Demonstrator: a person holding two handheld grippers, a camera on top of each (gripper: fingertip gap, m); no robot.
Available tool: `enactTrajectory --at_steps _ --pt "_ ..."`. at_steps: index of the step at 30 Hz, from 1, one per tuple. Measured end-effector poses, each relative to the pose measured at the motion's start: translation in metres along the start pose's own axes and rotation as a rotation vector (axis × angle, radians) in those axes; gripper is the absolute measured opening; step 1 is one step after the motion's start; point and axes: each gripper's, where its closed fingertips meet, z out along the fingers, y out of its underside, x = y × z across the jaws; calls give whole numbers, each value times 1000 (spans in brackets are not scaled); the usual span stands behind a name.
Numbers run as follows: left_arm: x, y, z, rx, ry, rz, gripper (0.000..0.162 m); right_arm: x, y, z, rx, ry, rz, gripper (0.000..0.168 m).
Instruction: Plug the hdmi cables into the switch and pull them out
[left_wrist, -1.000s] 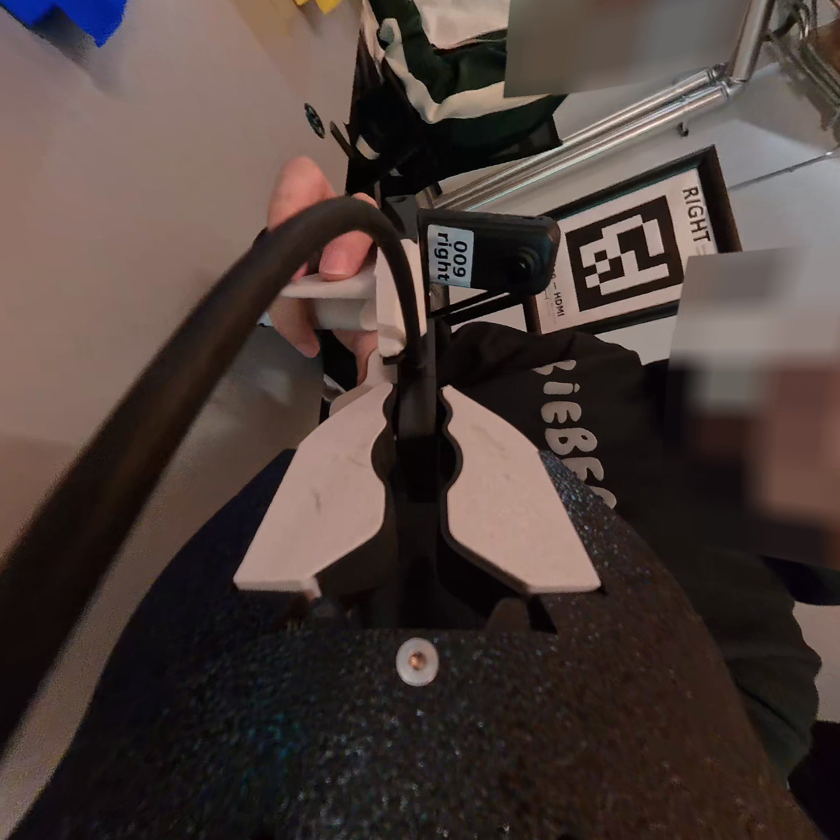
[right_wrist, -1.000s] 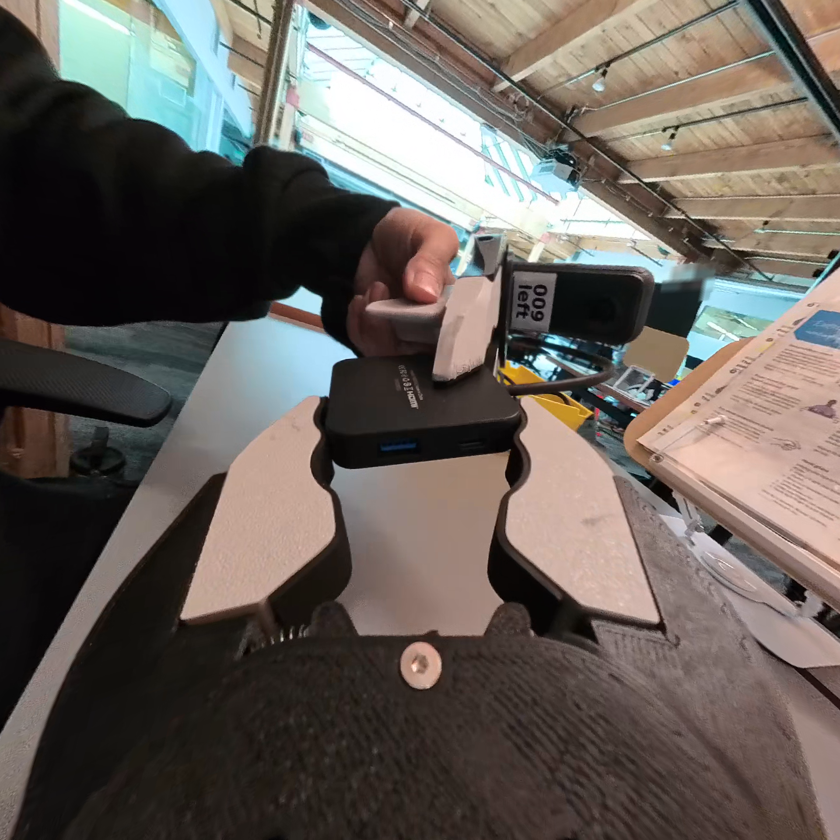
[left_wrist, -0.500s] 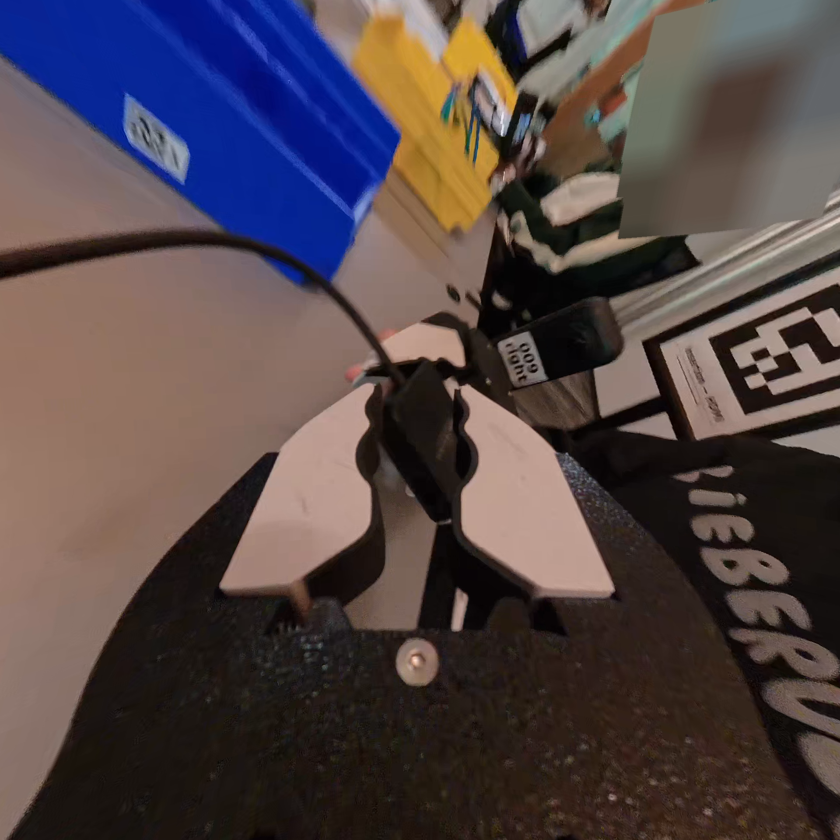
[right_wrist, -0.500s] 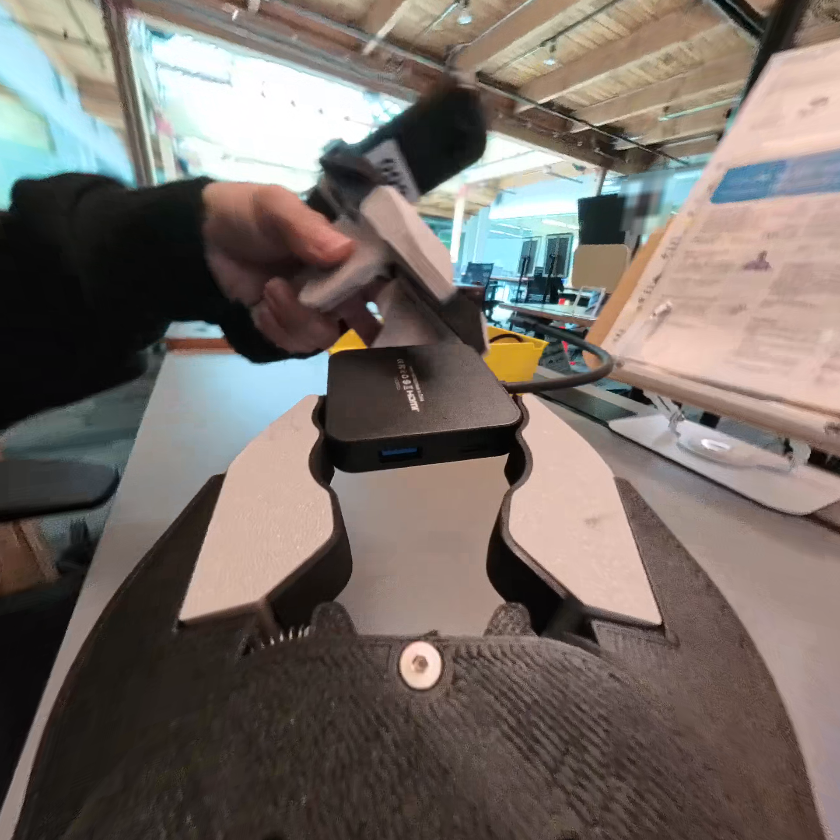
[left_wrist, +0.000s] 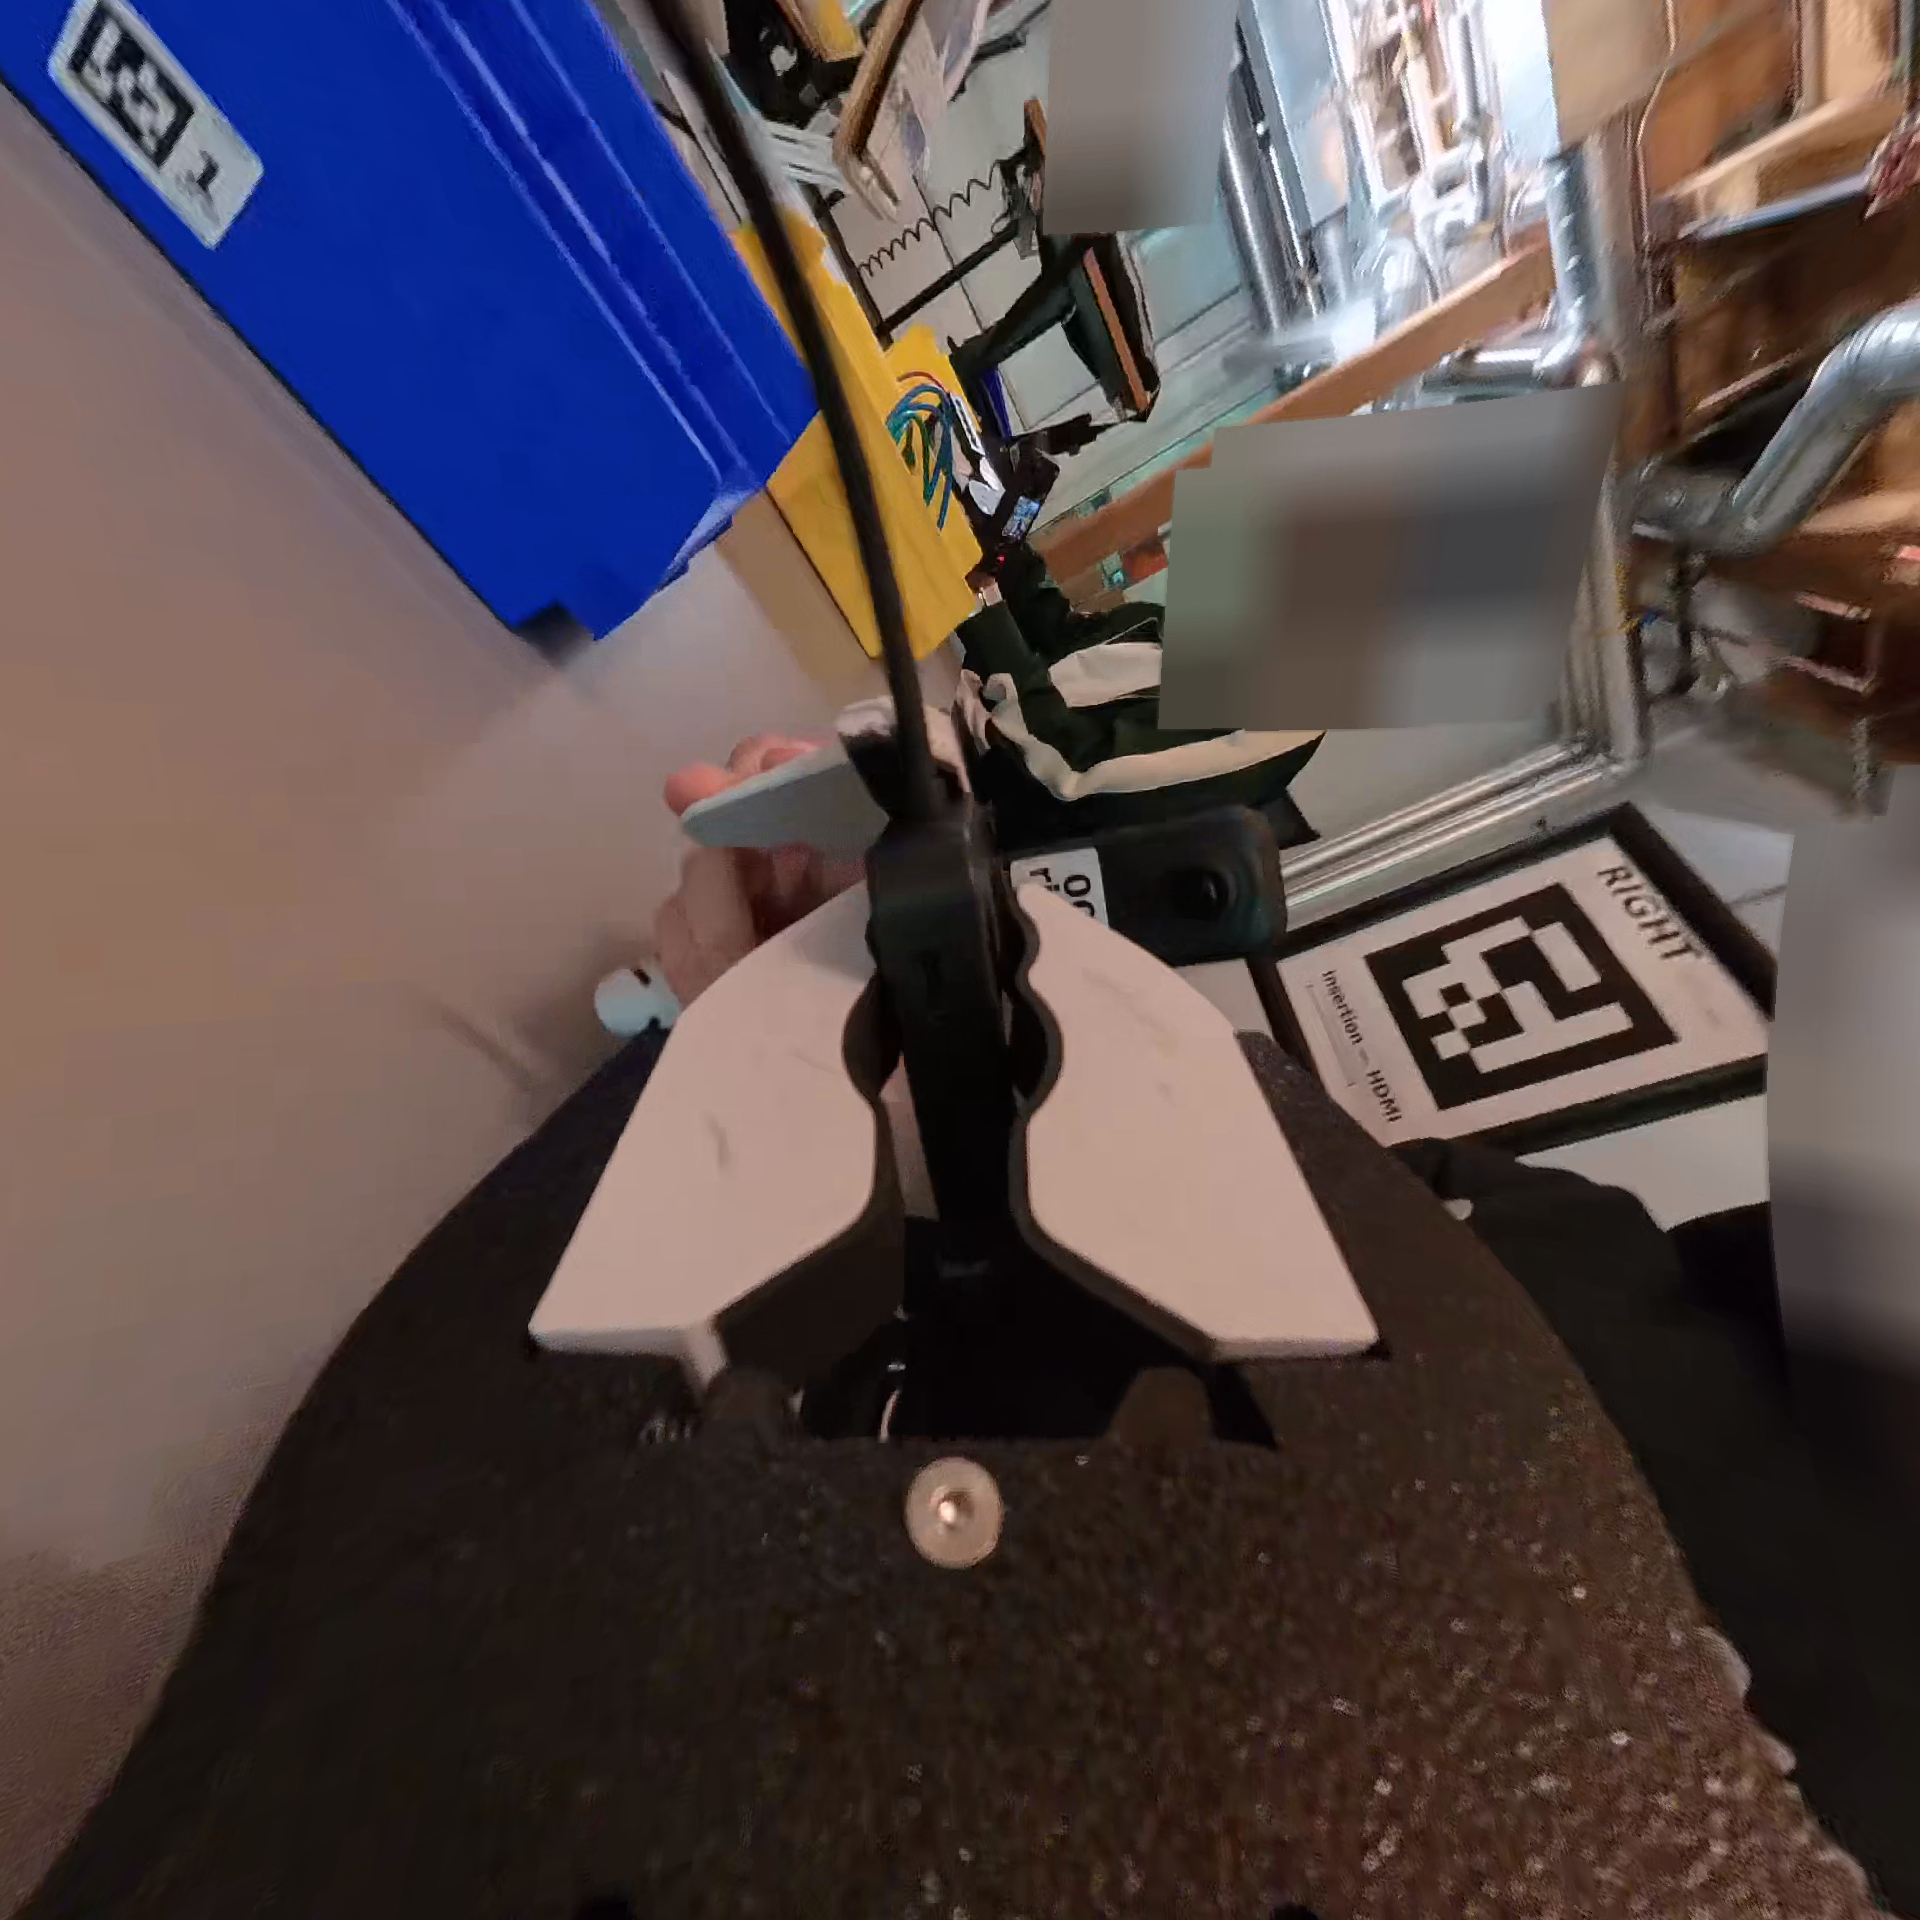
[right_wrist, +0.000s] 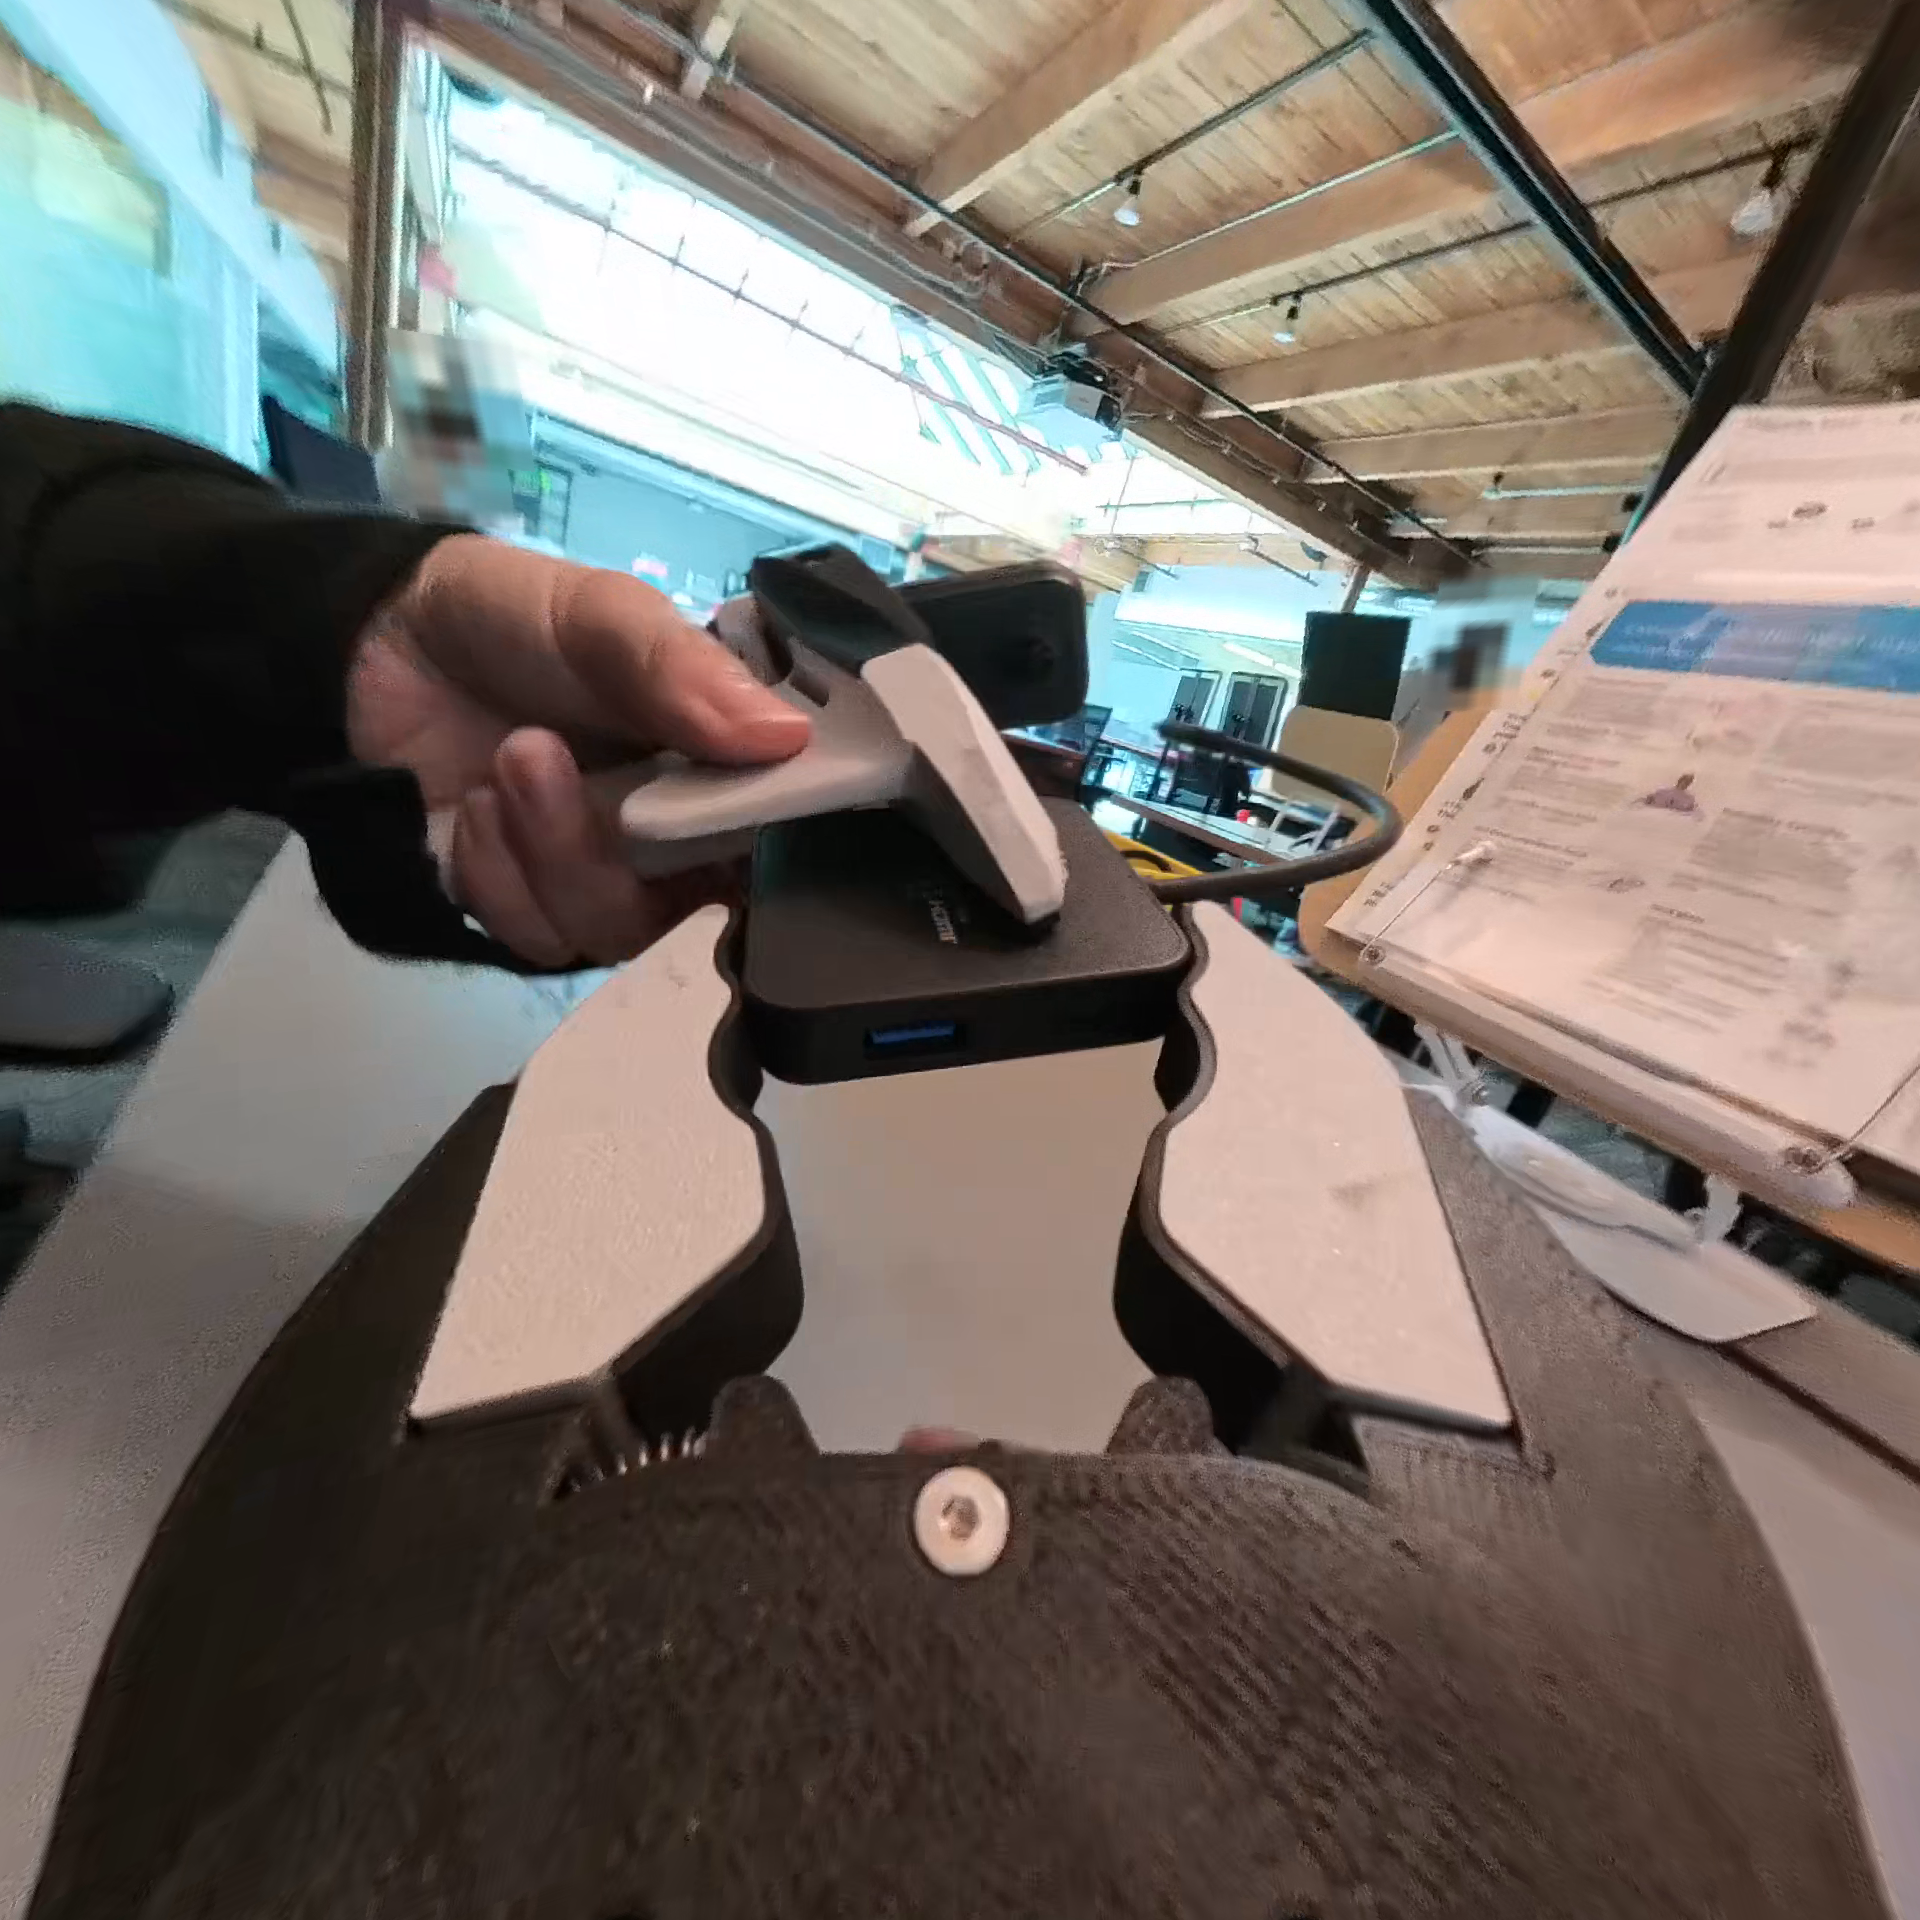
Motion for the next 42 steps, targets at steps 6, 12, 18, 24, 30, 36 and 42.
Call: enactTrajectory --at_steps 6,12,18,24,30,36,42 --pt "-1 10 0 -65 -25 -64 14 -8 0 -4 23 -29 -23 76" --pt "0 19 3 -145 -78 -28 13 -11 -5 -7 33 35 17 79" --pt "-2 22 3 -141 -35 -106 13 -14 1 -8 -12 15 53 79" --pt "-7 27 3 -149 -19 -144 14 -18 6 -10 -4 42 2 79" --pt "-8 14 6 -80 -54 -62 20 -12 12 -10 -44 55 71 79" --pt "-9 4 5 0 -81 66 29 -3 8 -14 -12 67 167 79" --pt "5 -30 -46 152 -312 521 30 26 -7 -36 145 123 310 78"
